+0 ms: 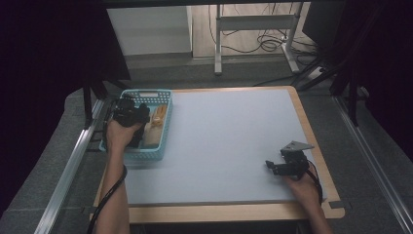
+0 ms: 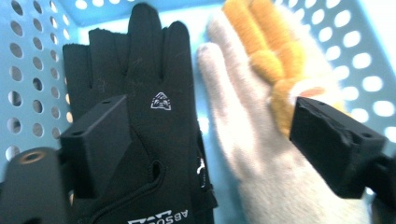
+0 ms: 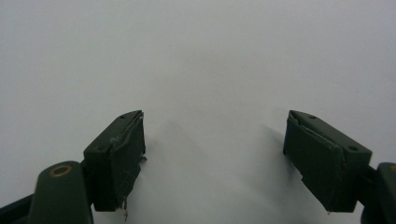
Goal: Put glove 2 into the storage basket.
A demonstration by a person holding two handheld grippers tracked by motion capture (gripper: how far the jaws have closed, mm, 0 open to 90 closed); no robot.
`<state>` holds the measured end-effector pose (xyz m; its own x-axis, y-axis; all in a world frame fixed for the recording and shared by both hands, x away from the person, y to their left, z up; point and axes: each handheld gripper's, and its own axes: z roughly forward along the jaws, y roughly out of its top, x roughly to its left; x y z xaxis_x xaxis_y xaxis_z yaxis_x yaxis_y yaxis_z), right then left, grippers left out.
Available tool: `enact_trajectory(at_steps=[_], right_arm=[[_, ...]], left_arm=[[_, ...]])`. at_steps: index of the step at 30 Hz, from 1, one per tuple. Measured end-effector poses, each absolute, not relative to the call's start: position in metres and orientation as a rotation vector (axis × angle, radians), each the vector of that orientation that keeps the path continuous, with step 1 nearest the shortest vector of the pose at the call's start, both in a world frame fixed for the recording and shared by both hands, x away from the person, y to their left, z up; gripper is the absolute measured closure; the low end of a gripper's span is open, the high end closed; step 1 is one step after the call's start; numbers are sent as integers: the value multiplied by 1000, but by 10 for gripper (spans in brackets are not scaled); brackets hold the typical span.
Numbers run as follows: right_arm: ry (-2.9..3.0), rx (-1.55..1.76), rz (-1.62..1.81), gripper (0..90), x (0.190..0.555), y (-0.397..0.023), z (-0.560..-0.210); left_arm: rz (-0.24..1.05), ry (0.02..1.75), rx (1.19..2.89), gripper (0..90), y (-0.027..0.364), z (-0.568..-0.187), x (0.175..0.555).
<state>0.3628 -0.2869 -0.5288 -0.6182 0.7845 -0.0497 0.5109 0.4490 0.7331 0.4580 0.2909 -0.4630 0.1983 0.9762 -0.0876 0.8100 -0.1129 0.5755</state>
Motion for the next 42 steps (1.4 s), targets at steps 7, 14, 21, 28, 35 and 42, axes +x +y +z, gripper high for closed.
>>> enact_trajectory(at_steps=[7, 14, 21, 28, 35, 42], right_arm=[[2322, 1095, 982, 204, 363, -287, -529], [2321, 1095, 982, 204, 363, -287, -529], [2321, 1096, 981, 203, 363, -287, -529], [2321, 1095, 980, 202, 363, -287, -529], [2320, 1096, 980, 201, 363, -287, -529], [2319, 1096, 978, 199, 363, -287, -529]], left_arm=[[421, 1603, 1922, 63, 295, -456, 445], [424, 1564, 1941, 35, 297, -450, 431], [440, 1502, 1932, 15, 296, -446, 415], [460, 1472, 1934, 14, 295, -447, 405], [470, 1435, 1940, 14, 294, -450, 393], [476, 1381, 1935, 15, 288, -446, 380]])
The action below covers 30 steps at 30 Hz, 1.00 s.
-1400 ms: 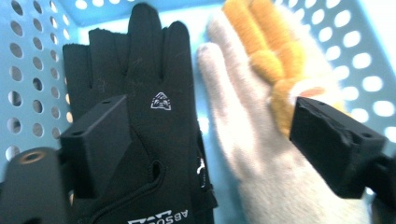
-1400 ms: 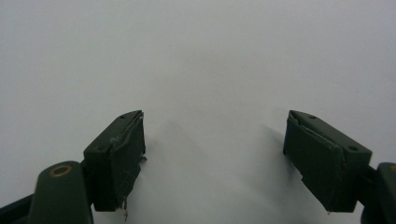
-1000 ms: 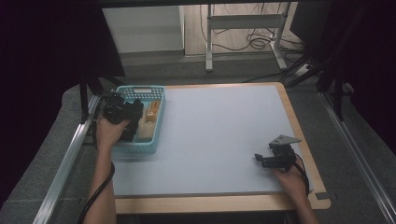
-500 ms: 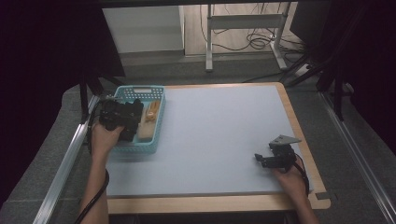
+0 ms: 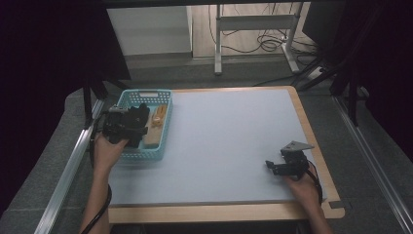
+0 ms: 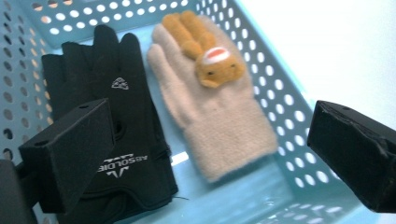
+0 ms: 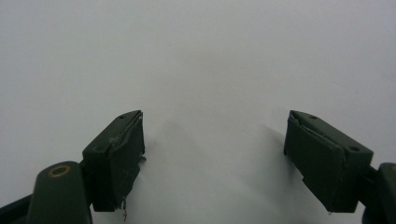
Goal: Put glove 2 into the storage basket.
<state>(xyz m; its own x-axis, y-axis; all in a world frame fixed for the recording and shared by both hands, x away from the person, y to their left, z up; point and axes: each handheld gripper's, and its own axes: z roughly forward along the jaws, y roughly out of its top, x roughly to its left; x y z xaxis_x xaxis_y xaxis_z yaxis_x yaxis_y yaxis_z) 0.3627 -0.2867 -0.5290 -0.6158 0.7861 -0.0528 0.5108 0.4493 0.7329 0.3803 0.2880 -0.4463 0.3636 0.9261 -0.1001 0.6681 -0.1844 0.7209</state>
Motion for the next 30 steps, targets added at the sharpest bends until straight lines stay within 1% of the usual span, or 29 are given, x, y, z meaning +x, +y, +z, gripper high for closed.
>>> enact_trajectory(at_steps=[17, 30], right_arm=[[2318, 1095, 977, 198, 363, -287, -529], [2318, 1097, 978, 197, 363, -287, -529]], left_arm=[[492, 1258, 1980, 17, 262, -436, 361], [487, 1205, 1996, 17, 247, -434, 352]])
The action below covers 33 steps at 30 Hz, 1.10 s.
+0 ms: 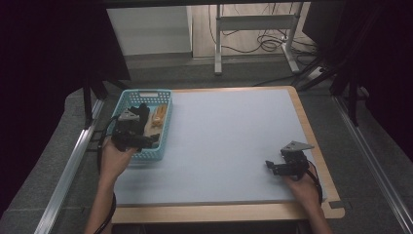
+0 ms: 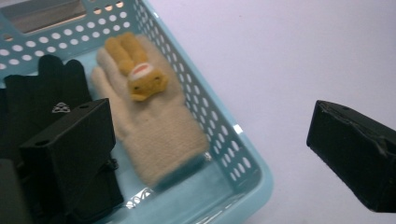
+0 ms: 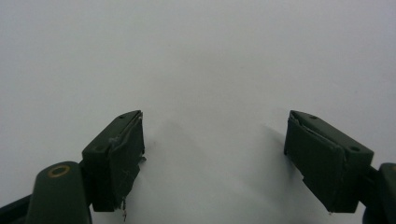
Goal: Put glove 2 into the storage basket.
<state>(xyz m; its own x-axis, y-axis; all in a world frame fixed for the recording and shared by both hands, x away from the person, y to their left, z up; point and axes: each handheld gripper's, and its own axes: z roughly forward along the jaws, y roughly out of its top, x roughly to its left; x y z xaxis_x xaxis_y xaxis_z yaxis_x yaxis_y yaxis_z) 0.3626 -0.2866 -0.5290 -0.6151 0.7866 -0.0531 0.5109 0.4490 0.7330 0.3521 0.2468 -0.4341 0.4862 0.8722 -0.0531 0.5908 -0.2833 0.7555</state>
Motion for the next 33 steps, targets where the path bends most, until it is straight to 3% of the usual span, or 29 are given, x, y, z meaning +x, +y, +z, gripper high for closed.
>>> enact_trajectory(at_steps=[33], right_arm=[[2317, 1096, 976, 196, 363, -286, -529]], left_arm=[[415, 1058, 2007, 14, 198, -447, 334]])
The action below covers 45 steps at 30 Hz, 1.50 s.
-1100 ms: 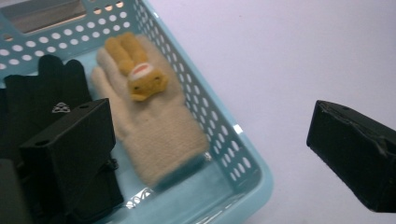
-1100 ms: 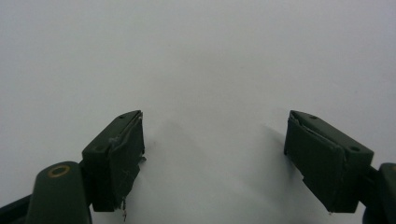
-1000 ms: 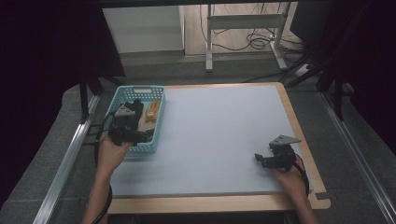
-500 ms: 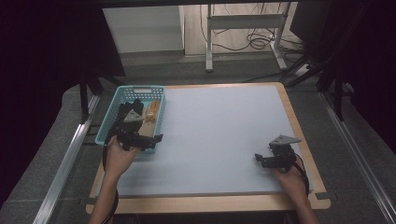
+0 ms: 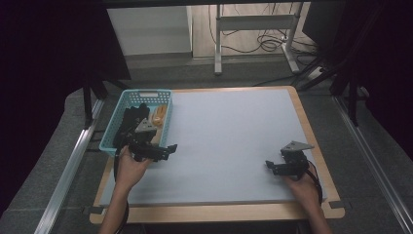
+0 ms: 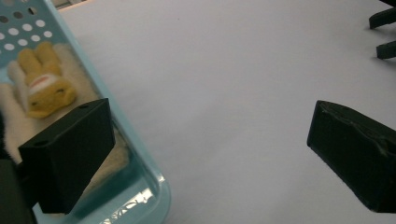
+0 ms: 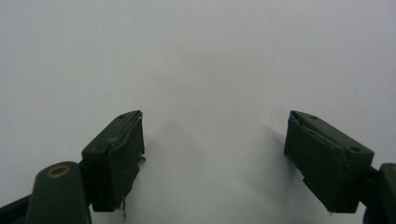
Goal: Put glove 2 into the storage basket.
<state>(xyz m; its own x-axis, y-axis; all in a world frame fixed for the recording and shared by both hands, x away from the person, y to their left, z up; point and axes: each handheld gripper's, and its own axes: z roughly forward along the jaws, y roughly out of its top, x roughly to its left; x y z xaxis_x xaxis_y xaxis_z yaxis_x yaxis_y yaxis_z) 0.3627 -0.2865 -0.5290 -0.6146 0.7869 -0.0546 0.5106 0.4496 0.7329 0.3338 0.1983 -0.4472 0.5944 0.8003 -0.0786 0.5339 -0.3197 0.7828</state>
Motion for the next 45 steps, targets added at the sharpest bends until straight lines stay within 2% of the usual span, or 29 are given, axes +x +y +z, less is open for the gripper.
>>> enact_trajectory(at_steps=[35, 45], right_arm=[[2317, 1096, 977, 195, 363, -286, -529], [2317, 1095, 976, 196, 363, -287, -529]], left_arm=[[338, 882, 2023, 6, 139, -461, 311], [328, 853, 2052, 3, 126, -476, 306]])
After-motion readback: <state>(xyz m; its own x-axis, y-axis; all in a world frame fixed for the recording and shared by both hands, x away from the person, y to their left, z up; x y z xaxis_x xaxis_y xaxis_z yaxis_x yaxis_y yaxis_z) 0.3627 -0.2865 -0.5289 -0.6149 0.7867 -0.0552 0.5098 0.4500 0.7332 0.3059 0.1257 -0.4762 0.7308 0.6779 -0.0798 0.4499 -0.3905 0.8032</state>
